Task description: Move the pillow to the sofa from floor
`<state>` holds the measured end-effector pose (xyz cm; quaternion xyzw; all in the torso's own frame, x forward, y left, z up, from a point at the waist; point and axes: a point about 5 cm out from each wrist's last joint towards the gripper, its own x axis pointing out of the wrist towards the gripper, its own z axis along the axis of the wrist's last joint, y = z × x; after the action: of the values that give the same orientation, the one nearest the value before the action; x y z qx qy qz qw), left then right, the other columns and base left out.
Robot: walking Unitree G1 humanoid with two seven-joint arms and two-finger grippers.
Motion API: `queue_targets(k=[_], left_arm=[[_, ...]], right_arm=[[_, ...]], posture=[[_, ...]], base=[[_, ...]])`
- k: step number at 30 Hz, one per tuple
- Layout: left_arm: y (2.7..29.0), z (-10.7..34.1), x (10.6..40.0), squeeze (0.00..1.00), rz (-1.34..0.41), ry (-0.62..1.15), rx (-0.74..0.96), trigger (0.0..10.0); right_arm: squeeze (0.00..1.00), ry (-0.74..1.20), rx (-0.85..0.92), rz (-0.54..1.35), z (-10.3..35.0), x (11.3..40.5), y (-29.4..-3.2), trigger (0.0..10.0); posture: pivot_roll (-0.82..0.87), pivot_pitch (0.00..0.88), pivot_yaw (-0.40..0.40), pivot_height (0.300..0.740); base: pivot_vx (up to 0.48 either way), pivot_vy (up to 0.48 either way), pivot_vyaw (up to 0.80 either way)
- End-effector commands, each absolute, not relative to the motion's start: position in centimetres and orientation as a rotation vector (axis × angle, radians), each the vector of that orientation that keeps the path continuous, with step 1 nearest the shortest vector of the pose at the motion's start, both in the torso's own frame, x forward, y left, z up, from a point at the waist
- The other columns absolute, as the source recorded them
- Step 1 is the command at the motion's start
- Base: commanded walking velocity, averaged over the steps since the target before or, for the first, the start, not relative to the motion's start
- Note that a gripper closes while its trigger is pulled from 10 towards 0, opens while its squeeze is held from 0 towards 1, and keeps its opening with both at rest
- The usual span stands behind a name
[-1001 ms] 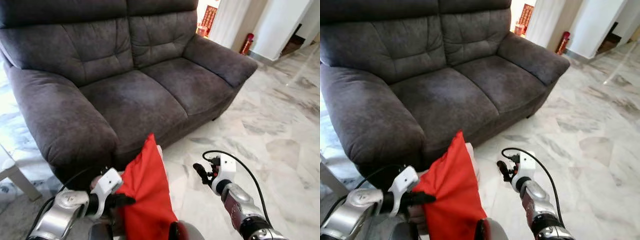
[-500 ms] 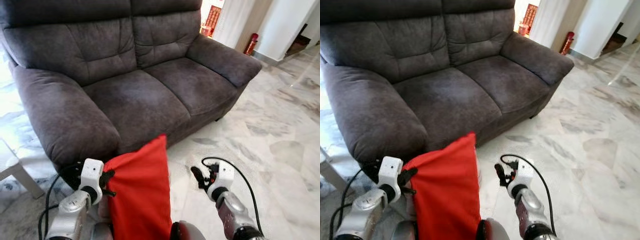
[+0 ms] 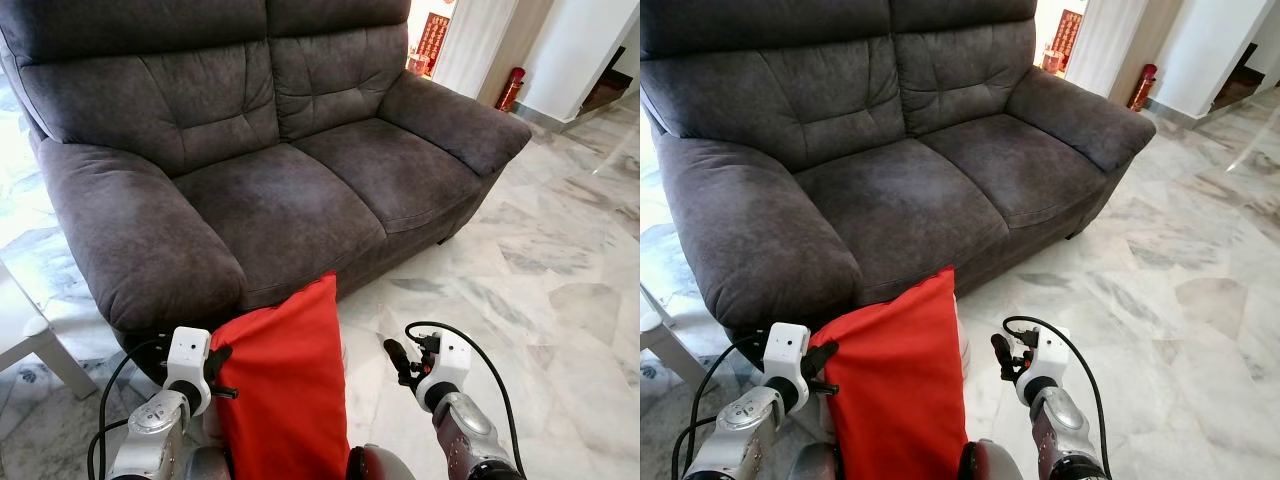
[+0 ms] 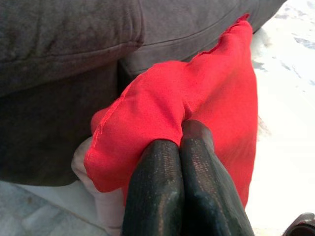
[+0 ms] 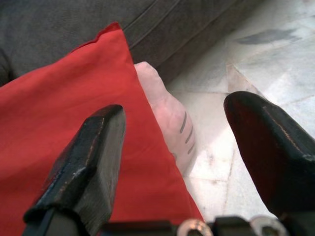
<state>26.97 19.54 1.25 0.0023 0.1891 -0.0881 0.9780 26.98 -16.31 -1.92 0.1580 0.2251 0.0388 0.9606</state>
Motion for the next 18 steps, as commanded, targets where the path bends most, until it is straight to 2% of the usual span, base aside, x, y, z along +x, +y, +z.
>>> queue_targets(k=[1,13,18], left_arm=[[19.35,1.55,27.28,0.0,-0.16,0.344,0.015,10.0],[18.91,1.58,27.56,0.0,-0.135,0.315,0.034,10.0],[19.18,1.94,27.97,0.0,-0.122,0.304,0.077,10.0]], right_arm=[[0.0,0.452,0.324,0.052,-2.16,26.58,-16.95,10.0],[0.0,0.432,0.333,0.027,-2.33,26.17,-17.28,10.0],[0.0,0.433,0.333,0.031,-2.44,26.09,-16.82,10.0]], posture=[[0.07,0.0,-0.121,0.63],[0.08,0.0,-0.118,0.63],[0.11,0.0,-0.092,0.63]], base=[[0.0,0.0,0.0],[0.0,0.0,0.0],[0.0,0.0,0.0]])
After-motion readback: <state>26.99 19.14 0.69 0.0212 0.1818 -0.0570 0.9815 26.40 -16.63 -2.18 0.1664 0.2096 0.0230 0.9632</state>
